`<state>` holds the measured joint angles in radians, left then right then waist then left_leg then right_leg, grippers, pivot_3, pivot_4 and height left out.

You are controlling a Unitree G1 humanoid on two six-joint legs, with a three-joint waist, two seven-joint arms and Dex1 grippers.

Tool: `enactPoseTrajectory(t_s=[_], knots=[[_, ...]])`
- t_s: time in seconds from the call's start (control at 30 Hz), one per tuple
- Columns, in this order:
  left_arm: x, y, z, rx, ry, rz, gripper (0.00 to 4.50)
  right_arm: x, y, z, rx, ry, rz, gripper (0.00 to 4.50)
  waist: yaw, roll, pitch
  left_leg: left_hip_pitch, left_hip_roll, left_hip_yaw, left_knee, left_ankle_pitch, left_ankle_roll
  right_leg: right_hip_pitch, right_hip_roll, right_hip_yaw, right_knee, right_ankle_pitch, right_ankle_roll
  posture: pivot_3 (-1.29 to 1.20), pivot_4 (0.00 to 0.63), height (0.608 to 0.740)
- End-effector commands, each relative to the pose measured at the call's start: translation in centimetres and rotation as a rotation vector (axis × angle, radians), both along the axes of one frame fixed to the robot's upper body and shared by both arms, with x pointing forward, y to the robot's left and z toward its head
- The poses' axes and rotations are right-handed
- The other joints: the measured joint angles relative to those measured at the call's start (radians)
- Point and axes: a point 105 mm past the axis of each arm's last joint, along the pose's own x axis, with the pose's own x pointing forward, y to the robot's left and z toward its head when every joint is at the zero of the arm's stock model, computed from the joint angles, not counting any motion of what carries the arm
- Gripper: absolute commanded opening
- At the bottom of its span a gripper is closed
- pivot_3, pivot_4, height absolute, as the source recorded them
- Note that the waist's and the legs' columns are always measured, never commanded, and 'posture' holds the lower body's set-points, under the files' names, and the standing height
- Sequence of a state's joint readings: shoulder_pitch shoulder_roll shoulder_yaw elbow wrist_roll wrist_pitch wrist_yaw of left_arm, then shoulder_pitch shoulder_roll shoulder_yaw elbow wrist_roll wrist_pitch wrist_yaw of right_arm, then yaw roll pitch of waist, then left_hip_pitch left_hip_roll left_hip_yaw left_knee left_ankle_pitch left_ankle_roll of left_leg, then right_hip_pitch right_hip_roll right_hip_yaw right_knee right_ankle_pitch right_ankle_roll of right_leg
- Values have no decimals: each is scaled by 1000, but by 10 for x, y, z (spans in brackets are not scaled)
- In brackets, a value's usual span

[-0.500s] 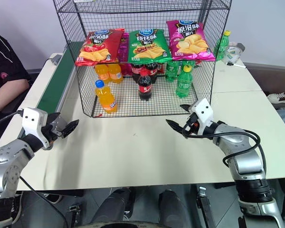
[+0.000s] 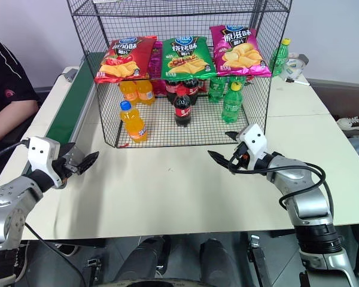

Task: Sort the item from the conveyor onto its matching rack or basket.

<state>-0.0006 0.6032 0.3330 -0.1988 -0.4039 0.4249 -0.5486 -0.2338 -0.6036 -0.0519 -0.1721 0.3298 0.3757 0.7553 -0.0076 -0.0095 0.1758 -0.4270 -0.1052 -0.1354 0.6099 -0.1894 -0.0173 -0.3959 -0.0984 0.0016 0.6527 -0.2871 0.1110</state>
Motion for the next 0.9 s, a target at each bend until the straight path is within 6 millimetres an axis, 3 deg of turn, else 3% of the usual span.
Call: enactPoseTrajectory(t_s=[0.03,0.53,0.9], knots=[[0,3,9,10,-41,4,4478,-1,6,8,11,-42,21,4500,0,0,0,0,0,0,0,0,0,0,0,0,0,0,0,0,150,740],[-8,5,6,9,-31,8,4478,-7,9,3,15,-30,33,4500,0,0,0,0,0,0,0,0,0,0,0,0,-1,0,0,0,150,740],[-4,15,8,11,-53,66,4478,0,17,5,33,-58,25,4500,0,0,0,0,0,0,-1,0,0,-1,0,0,-2,0,0,0,150,740]])
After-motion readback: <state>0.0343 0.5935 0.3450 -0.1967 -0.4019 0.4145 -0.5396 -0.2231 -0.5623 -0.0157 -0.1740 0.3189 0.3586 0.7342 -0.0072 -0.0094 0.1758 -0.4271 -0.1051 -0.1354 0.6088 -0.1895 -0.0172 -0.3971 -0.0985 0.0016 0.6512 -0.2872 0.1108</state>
